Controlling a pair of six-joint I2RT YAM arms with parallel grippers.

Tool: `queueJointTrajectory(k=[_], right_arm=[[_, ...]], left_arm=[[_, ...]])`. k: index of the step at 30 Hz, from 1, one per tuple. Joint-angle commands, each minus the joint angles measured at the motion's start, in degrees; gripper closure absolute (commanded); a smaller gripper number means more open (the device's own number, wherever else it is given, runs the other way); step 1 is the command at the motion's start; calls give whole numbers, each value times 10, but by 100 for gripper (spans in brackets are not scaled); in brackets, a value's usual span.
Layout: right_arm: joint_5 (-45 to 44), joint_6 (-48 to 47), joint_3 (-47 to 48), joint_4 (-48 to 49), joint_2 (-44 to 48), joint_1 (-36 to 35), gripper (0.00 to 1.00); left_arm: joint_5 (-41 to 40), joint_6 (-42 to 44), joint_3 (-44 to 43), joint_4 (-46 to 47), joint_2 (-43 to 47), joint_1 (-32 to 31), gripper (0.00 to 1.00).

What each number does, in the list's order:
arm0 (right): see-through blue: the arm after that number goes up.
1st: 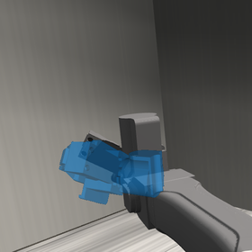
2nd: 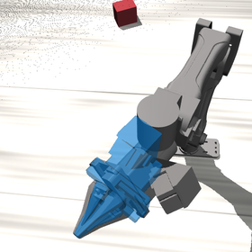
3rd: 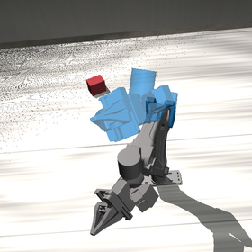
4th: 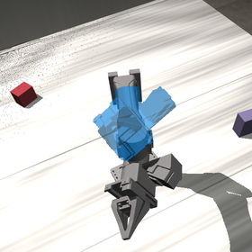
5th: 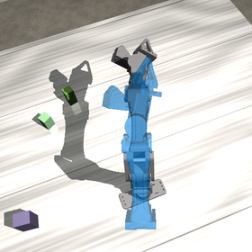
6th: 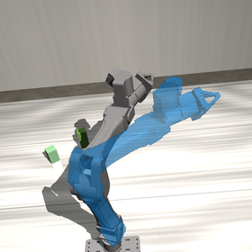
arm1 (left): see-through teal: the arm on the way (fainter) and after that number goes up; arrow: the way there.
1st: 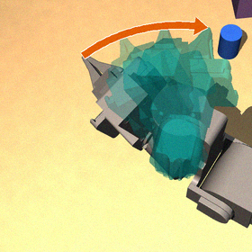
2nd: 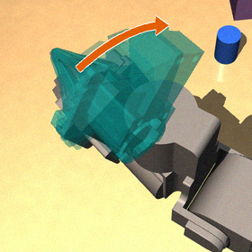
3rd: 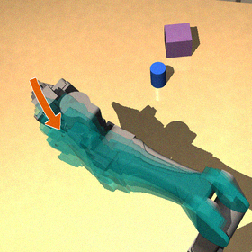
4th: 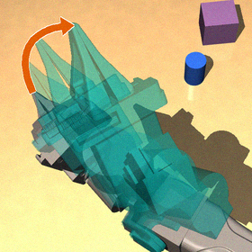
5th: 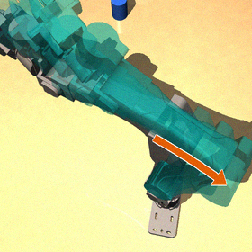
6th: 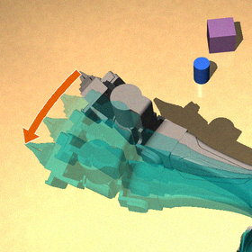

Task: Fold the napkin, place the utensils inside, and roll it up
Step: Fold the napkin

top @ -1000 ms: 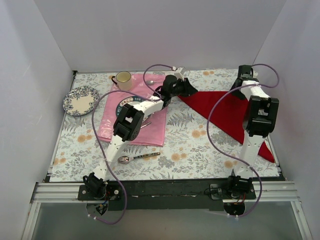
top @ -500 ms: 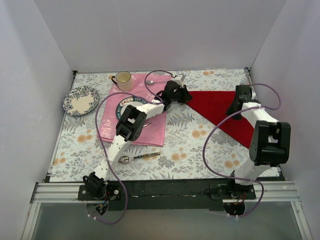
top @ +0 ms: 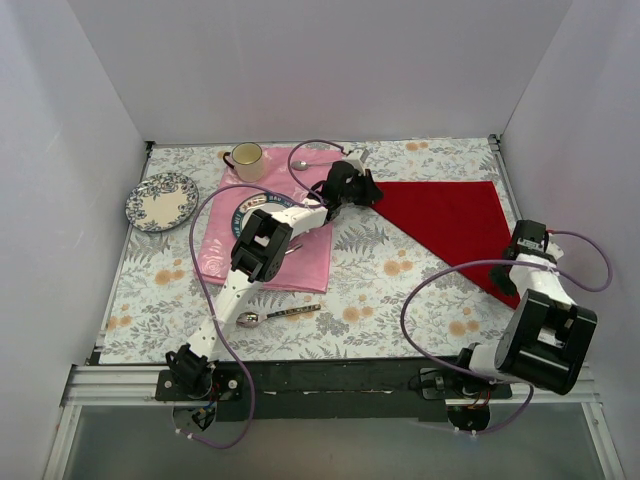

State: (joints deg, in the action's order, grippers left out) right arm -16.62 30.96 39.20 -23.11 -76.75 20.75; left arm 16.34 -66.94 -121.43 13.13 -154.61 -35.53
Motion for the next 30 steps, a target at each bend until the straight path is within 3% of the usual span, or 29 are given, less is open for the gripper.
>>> queueJointTrajectory(k=[1,9,14,23,30], right_arm=[[-46,25,4,-25,63,4,69],[-84,53,-69,-3,102,110,74],[-111,57,-110,16,108,112,75],[-139,45,-61,-13,152,107,76],[-190,62,-47,-11,94,116,77]], left_arm=[[17,-16,9,-30,35,4,94],[18,-31,6,-29,34,4,94],[24,-40,4,-29,33,4,95],[36,-51,15,-19,43,2,95],[33,-48,14,-21,42,3,95]])
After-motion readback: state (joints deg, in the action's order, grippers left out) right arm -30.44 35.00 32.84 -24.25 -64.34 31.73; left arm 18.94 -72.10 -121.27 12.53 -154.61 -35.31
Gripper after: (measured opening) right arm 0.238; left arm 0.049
